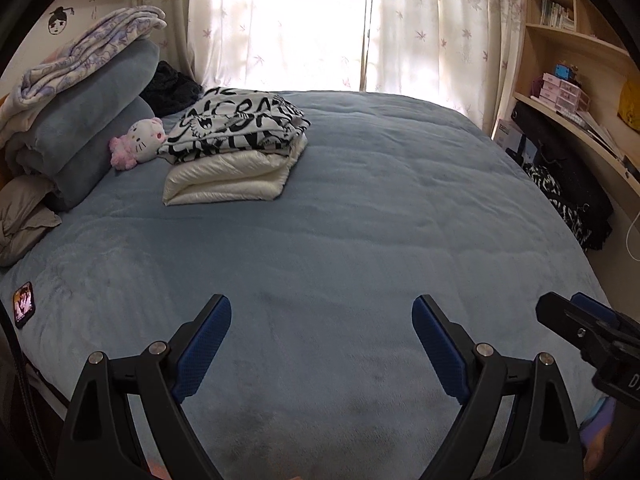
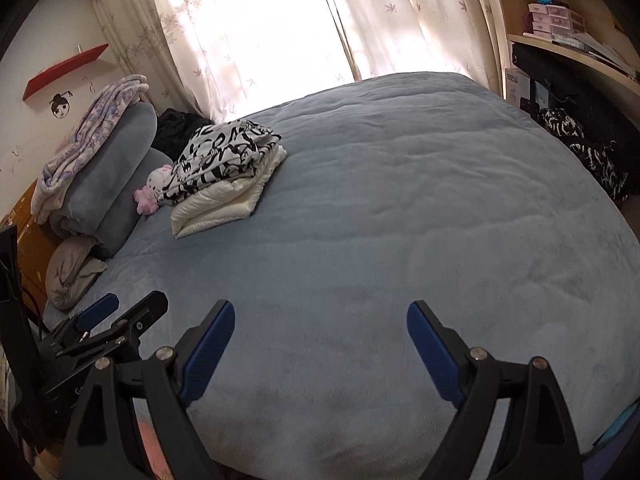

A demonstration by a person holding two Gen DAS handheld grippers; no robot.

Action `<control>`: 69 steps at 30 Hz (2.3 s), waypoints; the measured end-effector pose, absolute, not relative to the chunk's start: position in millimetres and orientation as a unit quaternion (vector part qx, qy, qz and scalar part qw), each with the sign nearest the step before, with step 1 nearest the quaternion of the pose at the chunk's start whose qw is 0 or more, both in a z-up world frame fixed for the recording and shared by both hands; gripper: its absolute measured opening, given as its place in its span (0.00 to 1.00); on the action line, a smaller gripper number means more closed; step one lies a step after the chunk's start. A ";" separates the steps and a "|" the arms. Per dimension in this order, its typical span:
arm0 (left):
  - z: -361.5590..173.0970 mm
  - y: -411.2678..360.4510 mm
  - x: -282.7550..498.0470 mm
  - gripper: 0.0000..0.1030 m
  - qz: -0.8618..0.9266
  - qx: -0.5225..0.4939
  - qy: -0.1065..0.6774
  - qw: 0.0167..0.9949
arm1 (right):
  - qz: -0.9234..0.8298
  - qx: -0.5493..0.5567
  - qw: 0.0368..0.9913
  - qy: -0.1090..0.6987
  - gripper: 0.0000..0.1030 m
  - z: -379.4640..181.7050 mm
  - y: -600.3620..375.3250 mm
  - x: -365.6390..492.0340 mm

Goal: Fold large clothes

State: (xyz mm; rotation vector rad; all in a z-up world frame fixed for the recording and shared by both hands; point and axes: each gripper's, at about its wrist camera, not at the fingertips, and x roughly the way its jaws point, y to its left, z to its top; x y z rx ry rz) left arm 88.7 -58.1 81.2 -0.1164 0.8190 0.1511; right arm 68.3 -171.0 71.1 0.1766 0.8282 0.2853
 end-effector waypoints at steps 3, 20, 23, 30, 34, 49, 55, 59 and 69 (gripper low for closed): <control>77.2 -62.9 86.2 0.88 0.071 -0.056 0.404 0.910 | 0.130 0.073 0.904 0.400 0.86 67.8 -169.3 64.6; 77.1 -66.8 81.1 0.88 0.058 -0.051 0.409 0.909 | 0.128 0.049 0.904 0.405 0.86 58.9 -160.4 51.0; 76.8 -68.6 80.2 0.88 0.054 -0.050 0.409 0.909 | 0.129 0.049 0.904 0.405 0.86 59.0 -160.2 50.7; 76.1 -70.4 80.4 0.88 0.054 -0.046 0.409 0.910 | 0.130 0.049 0.904 0.404 0.86 59.9 -159.4 49.6; 75.9 -72.0 80.6 0.88 0.055 -0.043 0.409 0.910 | 0.130 0.050 0.905 0.403 0.86 61.0 -159.5 48.7; 77.0 -74.3 77.9 0.88 0.058 -0.041 0.408 0.910 | 0.129 0.049 0.905 0.402 0.86 61.3 -160.0 48.7; 79.3 -74.2 76.3 0.88 0.062 -0.039 0.408 0.910 | 0.129 0.050 0.905 0.403 0.86 61.1 -160.5 48.9; 79.9 -74.2 76.4 0.88 0.062 -0.038 0.409 0.910 | 0.129 0.050 0.905 0.403 0.86 60.9 -160.4 48.6; 80.2 -73.2 76.1 0.88 0.062 -0.038 0.410 0.909 | 0.128 0.050 0.904 0.404 0.86 61.6 -159.5 48.1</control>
